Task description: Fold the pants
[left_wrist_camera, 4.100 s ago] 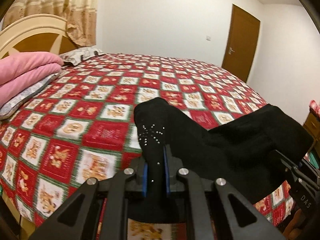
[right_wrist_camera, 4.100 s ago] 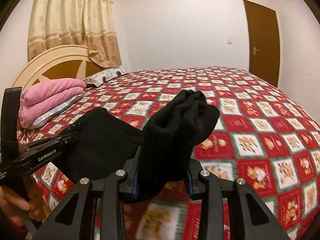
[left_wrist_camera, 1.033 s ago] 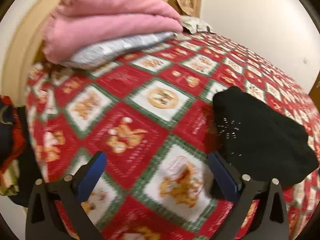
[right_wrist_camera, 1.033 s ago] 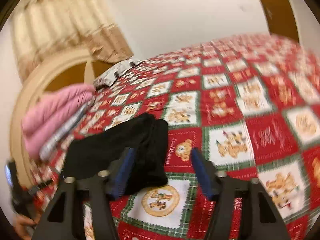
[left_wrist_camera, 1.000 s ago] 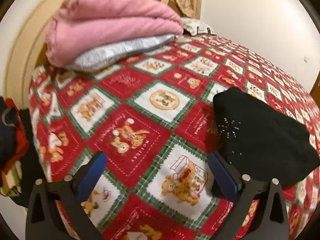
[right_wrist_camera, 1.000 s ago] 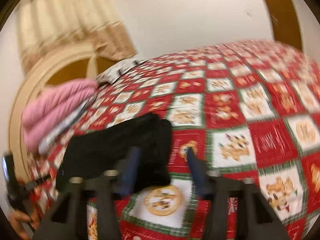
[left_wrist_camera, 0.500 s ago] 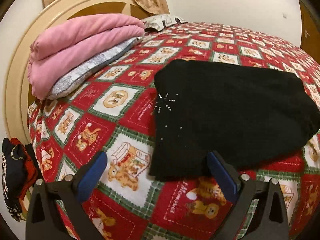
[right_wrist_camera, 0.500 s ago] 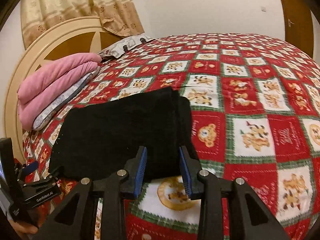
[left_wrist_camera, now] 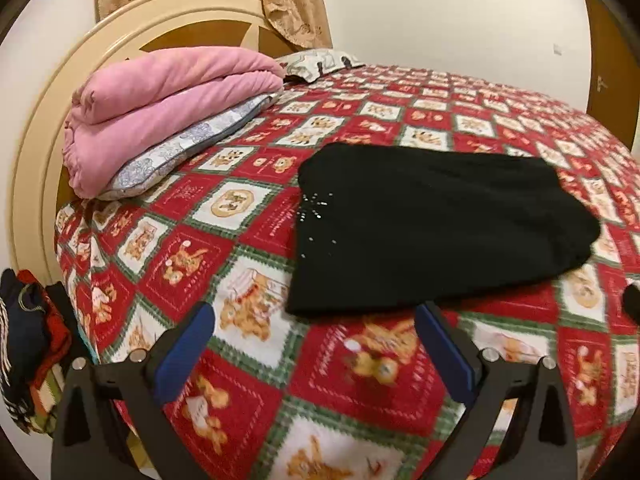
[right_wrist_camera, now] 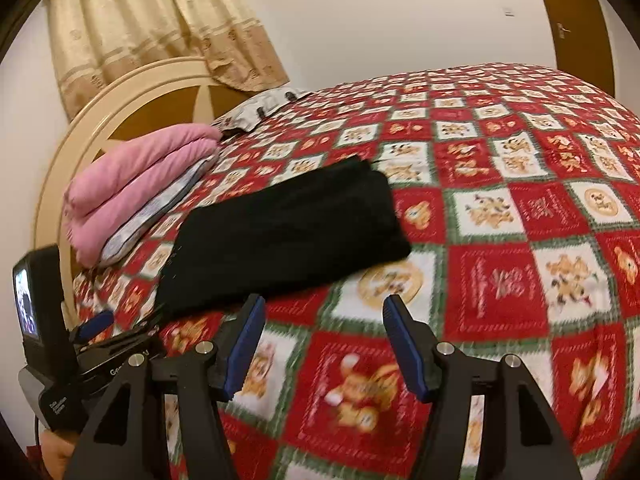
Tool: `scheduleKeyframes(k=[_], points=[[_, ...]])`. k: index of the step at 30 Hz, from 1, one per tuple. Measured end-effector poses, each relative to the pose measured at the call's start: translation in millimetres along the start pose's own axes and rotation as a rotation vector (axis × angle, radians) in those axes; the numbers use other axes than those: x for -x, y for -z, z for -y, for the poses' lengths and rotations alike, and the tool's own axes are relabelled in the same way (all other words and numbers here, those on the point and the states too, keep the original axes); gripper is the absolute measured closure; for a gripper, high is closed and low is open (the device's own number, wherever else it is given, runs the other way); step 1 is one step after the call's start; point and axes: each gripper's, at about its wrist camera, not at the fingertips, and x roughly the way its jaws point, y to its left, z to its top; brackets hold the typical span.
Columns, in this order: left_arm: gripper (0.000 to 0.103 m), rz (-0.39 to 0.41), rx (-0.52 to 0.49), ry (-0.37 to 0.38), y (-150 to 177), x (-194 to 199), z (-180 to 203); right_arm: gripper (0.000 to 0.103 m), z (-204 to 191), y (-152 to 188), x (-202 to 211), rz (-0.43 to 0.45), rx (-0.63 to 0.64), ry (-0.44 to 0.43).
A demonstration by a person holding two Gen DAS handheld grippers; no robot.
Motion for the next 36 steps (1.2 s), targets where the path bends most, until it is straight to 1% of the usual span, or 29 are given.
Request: scheduleKeyframes(k=[4,8,9,10,14,16,17,19,21,23,26,31,36], points=[[0.000,0.023,-0.023,-0.002,10.3,13.6,4.8,0.040,-5.6,9.7,5.9,-0.022,-0.005,-0.006],[0.000,0.024,-0.041,-0.005,19.2,26.2,7.5,0.039,-12.6,16.3,22.8,-0.002,0.002,-0.005],[0.000,0.023,-0.037,-0.002,21.2,29.0,7.1,0.036,-15.0,18.7,28.1,0.004,0.009,-0.001],[0.000,0.018,-0.034,0.003,22.6,30.7,6.7,0.030,-16.2,20.5,31.6,0.006,0.014,0.003],[0.000,-0.043,-0.035,0.067,31.4,34.0,8.1,0.028,-19.2,27.1,46.6,0.010,0.021,0.010],[0.000,-0.087,-0.050,0.077,37.4,34.3,12.3,0.028,-19.5,29.2,53.4,0.000,0.013,0.025],[0.000,-0.108,-0.049,0.079,40.7,35.1,13.1,0.028,-19.4,30.1,59.6,0.002,0.006,0.019],[0.000,-0.120,-0.033,0.104,45.9,42.5,12.0,0.028,-20.7,31.1,72.4,0.026,0.005,0.011],[0.000,-0.093,-0.019,0.129,49.2,58.6,9.1,0.028,-25.4,32.6,90.9,0.072,0.023,0.008],[0.000,-0.042,-0.018,0.141,51.4,79.6,5.7,0.028,-30.9,34.3,109.4,0.115,0.037,0.002],[0.000,0.047,-0.009,0.136,56.0,114.2,-2.5,0.027,-39.1,41.5,139.6,0.189,0.050,-0.016],[0.000,0.140,0.018,0.140,65.9,157.8,-18.5,0.020,-52.6,60.0,178.5,0.300,0.062,-0.008],[0.000,0.234,0.037,0.130,72.5,186.0,-26.6,0.020,-62.4,71.2,201.2,0.362,0.089,0.003]])
